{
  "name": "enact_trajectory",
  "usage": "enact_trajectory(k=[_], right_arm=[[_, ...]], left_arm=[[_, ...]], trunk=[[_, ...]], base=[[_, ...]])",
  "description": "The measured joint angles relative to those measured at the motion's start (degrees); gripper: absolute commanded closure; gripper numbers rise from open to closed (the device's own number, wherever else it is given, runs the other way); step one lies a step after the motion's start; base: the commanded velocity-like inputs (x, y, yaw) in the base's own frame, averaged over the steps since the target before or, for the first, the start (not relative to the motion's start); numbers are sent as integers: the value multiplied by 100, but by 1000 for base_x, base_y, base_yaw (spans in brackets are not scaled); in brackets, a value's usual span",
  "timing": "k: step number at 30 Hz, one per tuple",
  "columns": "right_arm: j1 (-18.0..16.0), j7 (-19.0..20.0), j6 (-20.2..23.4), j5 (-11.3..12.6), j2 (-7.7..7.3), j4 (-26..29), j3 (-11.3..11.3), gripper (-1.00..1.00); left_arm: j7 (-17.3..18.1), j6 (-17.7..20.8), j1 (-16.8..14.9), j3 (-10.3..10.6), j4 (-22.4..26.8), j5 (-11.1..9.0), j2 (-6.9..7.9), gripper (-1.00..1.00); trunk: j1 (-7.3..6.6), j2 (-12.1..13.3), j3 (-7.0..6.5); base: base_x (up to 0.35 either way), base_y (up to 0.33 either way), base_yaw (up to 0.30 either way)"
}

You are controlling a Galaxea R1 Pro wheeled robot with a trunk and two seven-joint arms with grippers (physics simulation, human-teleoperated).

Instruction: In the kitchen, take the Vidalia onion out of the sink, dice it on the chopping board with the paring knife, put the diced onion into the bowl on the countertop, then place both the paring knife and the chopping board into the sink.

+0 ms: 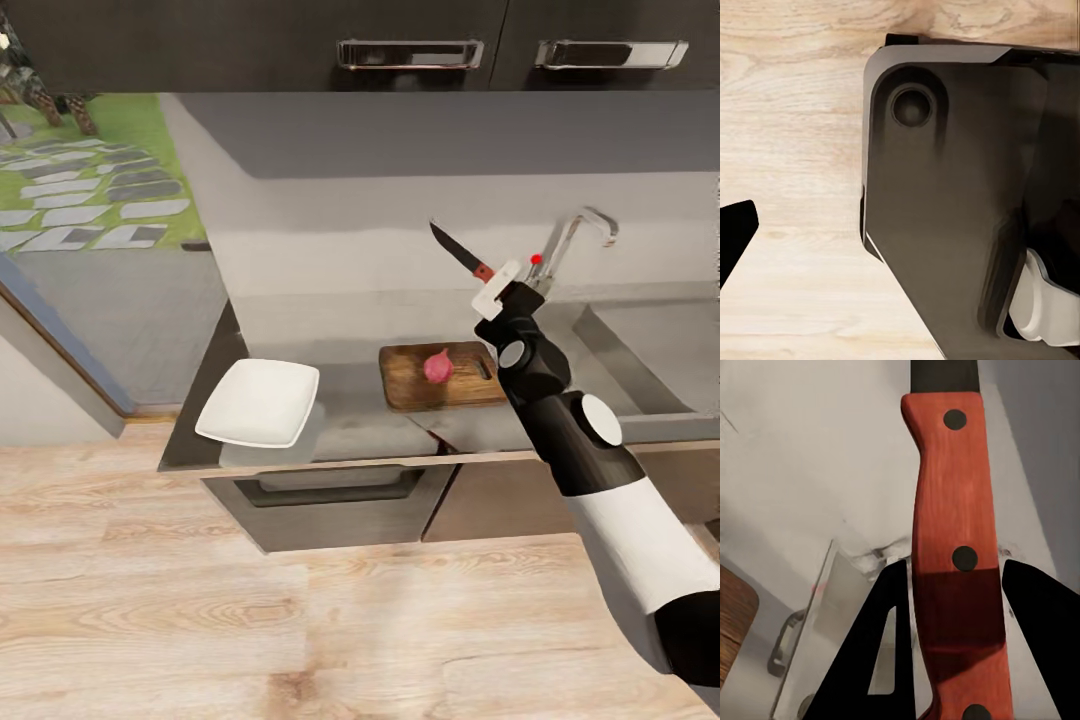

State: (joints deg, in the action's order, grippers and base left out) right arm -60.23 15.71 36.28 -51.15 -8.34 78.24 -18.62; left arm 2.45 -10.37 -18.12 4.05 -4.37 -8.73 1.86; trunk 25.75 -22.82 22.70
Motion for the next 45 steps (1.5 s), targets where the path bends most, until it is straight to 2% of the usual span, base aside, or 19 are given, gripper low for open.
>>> enact_trajectory(k=[3, 6, 8, 10, 11, 12, 16, 19, 23, 28, 32, 35, 45], right_arm=[[7, -1, 8, 20, 11, -7, -441, 100], [45, 0, 14, 30, 14, -10, -632, 100], [245, -11, 11, 40, 16, -11, -710, 100], [578, -237, -8, 33, 31, -11, -820, 100], [612, -314, -13, 27, 34, -10, -857, 100], [690, -604, -18, 45, 61, -16, -1053, 100], [740, -828, -25, 42, 75, -175, -1345, 100], [764, -863, -31, 43, 115, -245, -1395, 100], [781, -880, -33, 83, 250, -337, -1423, 100], [789, -882, -36, 83, 314, -443, -1478, 100], [792, -882, -36, 92, 386, -594, -1659, 100], [792, -888, -36, 91, 433, -636, -1715, 100], [792, -943, -53, 90, 456, -831, -1734, 100]], left_arm=[[-5, 0, -2, 0, 0, 0, 2, -100], [-6, 0, -1, 0, 0, 0, 4, -100], [-6, 0, -3, 0, 2, 0, 5, -100], [-6, 1, -3, 0, 4, 0, 4, -100], [-6, 1, -3, 0, 3, 0, 5, -100], [-6, 0, -3, 0, 1, 0, 7, -100], [-6, -1, -1, 0, -1, 0, 8, -100], [-6, -1, -2, 0, -2, 0, 9, -100], [-6, -2, -4, 0, 0, 0, 9, -100], [-6, -2, -5, 0, 0, 0, 8, -100], [-6, -2, -4, 0, -2, 0, 9, -100], [-6, -2, -1, 0, -2, 0, 9, -100], [-6, -2, -4, 0, -2, 0, 9, -100]], trunk=[[0, 1, 0], [0, 1, 0], [0, 1, 0], [0, 0, 0], [0, 0, 0], [0, 1, 0], [0, 0, 0], [0, 0, 0], [0, 0, 0], [0, 0, 0], [0, 0, 0], [0, 0, 0], [0, 0, 0]], base=[[0, -303, 0], [0, -313, 0], [0, -316, 0], [0, -317, 0], [0, -317, 0], [0, -318, 0], [0, -190, 0], [0, -40, 0], [0, -9, 0], [0, -1, 0], [0, 0, 0], [0, 0, 0], [0, 0, 0]])
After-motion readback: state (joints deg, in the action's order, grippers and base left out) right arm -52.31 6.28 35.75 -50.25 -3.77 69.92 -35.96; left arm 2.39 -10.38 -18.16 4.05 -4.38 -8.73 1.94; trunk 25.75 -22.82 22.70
